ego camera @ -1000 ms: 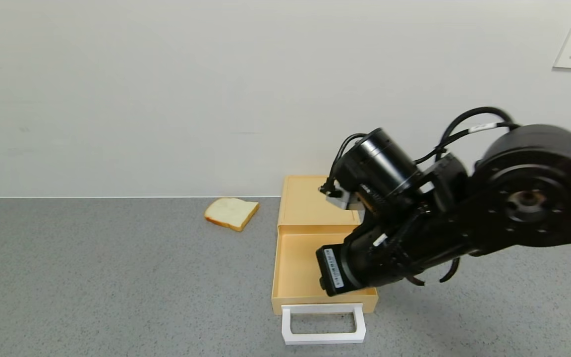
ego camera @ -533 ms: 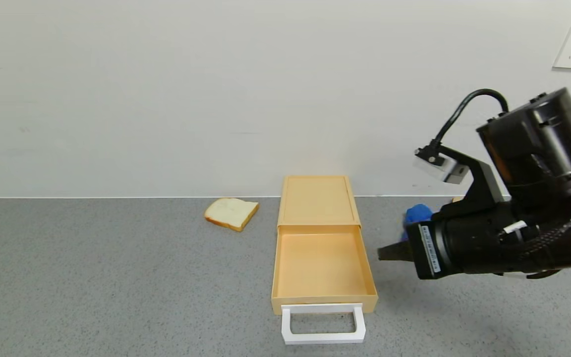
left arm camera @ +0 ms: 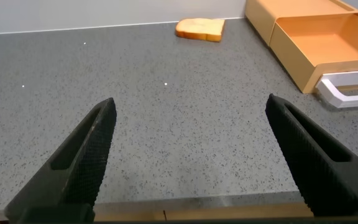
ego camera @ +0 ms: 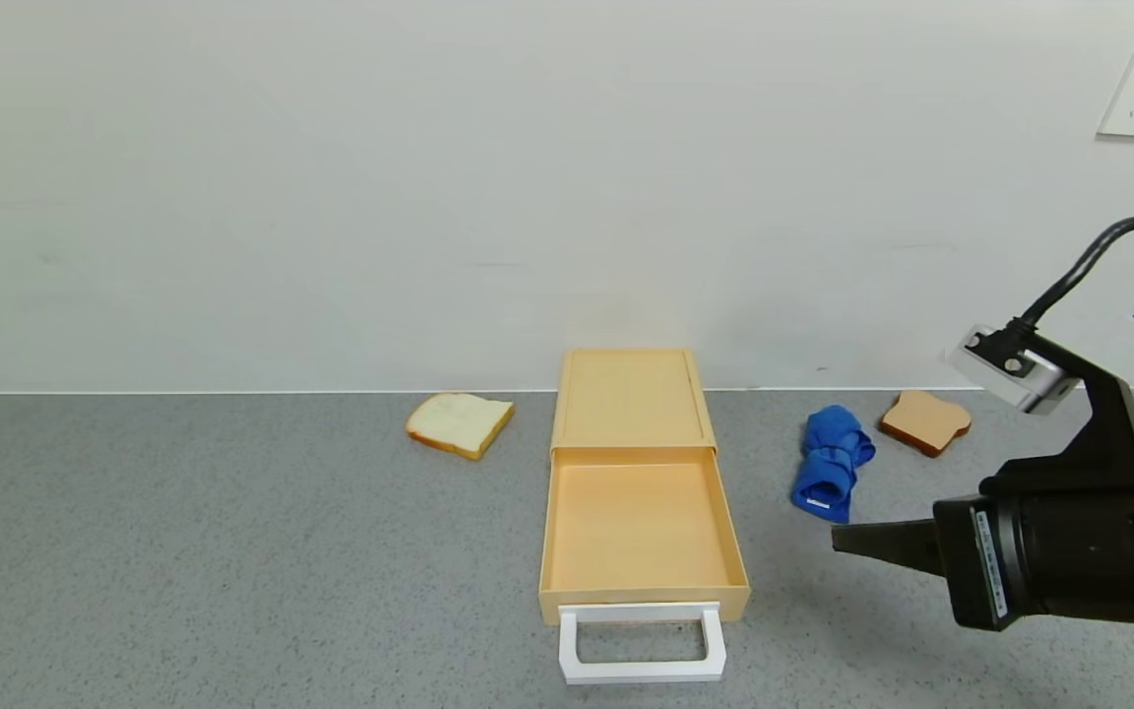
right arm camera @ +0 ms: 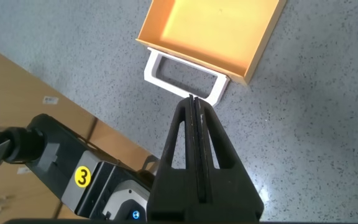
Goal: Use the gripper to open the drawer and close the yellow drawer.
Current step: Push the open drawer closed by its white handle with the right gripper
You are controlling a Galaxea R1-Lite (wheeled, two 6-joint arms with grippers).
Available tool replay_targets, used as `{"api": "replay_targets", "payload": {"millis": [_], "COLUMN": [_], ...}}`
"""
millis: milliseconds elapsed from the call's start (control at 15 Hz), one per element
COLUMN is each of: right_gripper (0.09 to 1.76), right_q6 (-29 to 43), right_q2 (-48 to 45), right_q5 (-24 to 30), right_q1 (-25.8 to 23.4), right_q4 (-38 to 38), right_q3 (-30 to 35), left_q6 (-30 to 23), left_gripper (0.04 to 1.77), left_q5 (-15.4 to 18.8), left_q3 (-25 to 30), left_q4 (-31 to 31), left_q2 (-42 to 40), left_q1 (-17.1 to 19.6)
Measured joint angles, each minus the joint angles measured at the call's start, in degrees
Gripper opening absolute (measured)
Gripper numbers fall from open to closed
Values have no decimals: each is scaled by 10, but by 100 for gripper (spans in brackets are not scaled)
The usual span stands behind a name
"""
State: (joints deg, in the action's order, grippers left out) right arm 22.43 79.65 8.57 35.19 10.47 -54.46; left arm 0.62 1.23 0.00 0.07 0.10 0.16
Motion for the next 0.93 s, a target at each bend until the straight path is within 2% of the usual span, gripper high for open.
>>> {"api": "replay_targets", "payload": {"millis": [933], "right_gripper": [12], "right_q6": [2], "right_q2": [-9], "right_q5": [16], "right_q1": [1], "right_q4": [-17], "right_q3": [27], "left_q6": [0], "left_gripper": [173], "left_q5": [0], "left_q3": [0], "left_q4": [0], "left_q2": [0], "left_q1": [0]}}
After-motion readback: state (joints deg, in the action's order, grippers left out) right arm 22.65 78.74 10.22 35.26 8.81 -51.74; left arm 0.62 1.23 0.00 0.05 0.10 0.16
